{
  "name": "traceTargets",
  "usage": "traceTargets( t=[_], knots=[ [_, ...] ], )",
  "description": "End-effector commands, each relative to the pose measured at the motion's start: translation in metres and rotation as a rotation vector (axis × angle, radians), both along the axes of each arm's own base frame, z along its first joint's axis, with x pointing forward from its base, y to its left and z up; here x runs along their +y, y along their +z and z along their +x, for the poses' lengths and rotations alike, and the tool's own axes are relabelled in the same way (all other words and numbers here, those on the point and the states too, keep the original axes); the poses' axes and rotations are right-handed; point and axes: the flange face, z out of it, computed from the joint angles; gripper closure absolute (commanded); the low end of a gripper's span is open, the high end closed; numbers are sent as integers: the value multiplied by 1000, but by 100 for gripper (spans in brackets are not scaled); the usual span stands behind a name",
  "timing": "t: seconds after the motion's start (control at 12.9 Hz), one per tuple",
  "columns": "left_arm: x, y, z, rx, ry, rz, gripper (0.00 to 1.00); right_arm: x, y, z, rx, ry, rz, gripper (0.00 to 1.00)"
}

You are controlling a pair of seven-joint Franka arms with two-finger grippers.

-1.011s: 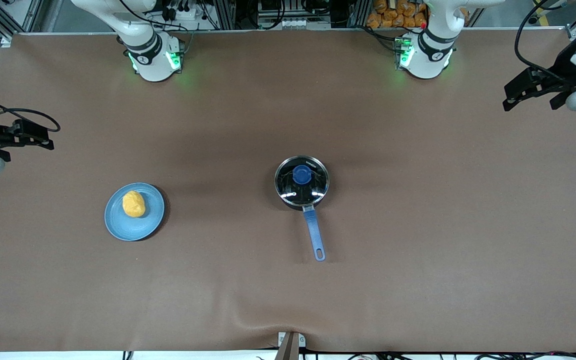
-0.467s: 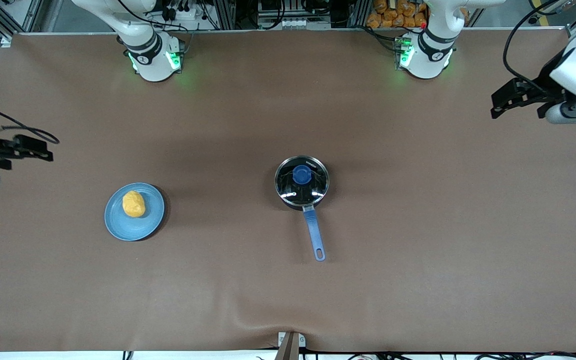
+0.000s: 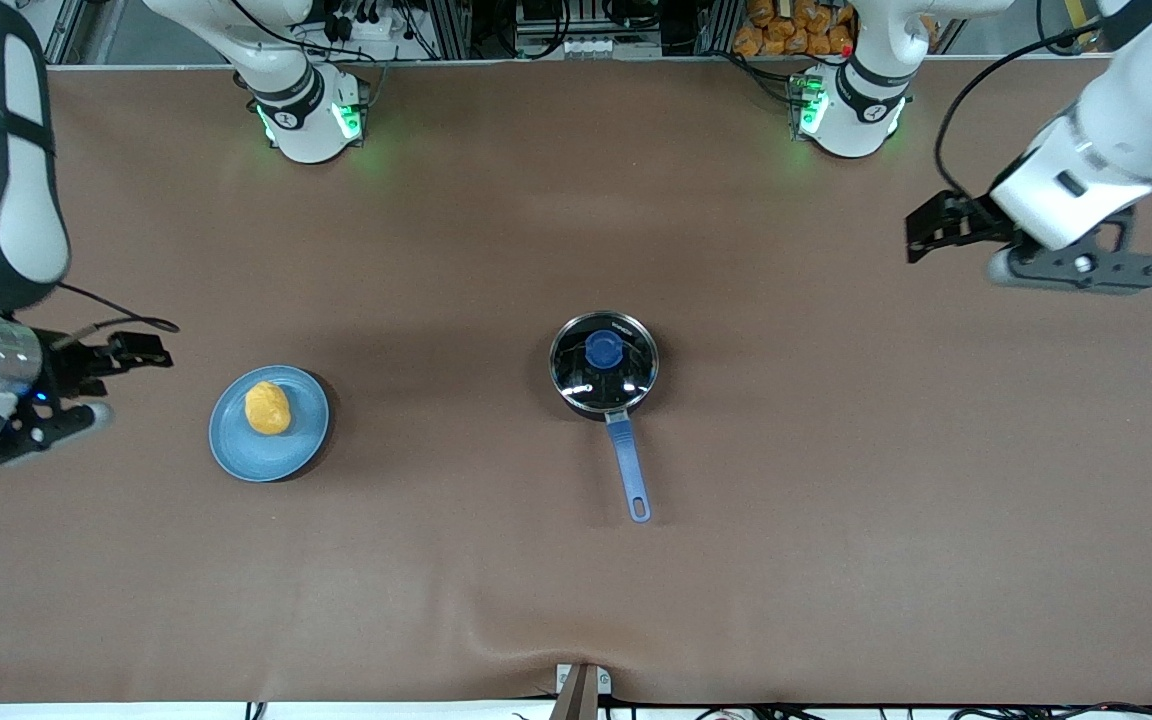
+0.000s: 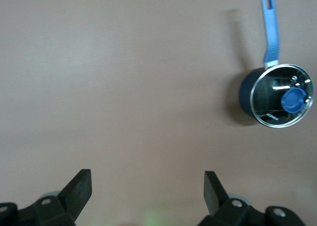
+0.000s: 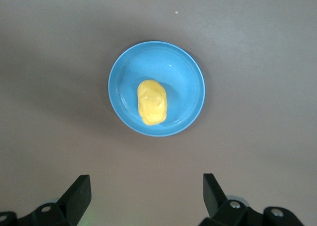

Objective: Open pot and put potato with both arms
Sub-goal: 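Reach the right gripper to the potato while the left gripper reaches the lid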

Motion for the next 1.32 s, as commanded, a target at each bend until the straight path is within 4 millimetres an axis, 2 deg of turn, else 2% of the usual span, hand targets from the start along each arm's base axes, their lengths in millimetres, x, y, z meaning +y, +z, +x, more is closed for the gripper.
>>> traceTargets(
  t=[0.0, 0.16, 0.31, 0.47, 0.62, 0.78, 0.86, 1.01, 1.24],
  knots=[
    [-45, -10, 6, -13, 31, -20, 0, 9, -67, 8, 41, 82, 65, 0],
    [-87, -20, 7, -16, 44, -19, 0, 14, -115, 7, 32, 139, 97, 0],
    [-109, -27, 20, -20, 28, -28, 0, 26, -147, 1, 28, 162, 98, 0],
    [-144, -45, 16, -2, -6, -17, 0, 27, -175, -1, 17, 176, 101, 0],
    [-170, -63, 19, -19, 41, -31, 0, 27, -204, -4, 48, 162, 120, 0],
    [-219, -94, 8, -15, 82, -28, 0, 31, -213, -5, 62, 171, 124, 0],
    [-236, -109, 6, -13, 134, -30, 0, 30, -217, -6, 66, 169, 125, 0],
    [-280, -141, -11, -20, 187, -13, 0, 26, -230, -8, 73, 156, 129, 0],
    [-309, -195, -20, -62, 205, 15, 0, 21, -243, -9, 74, 147, 128, 0]
  ],
)
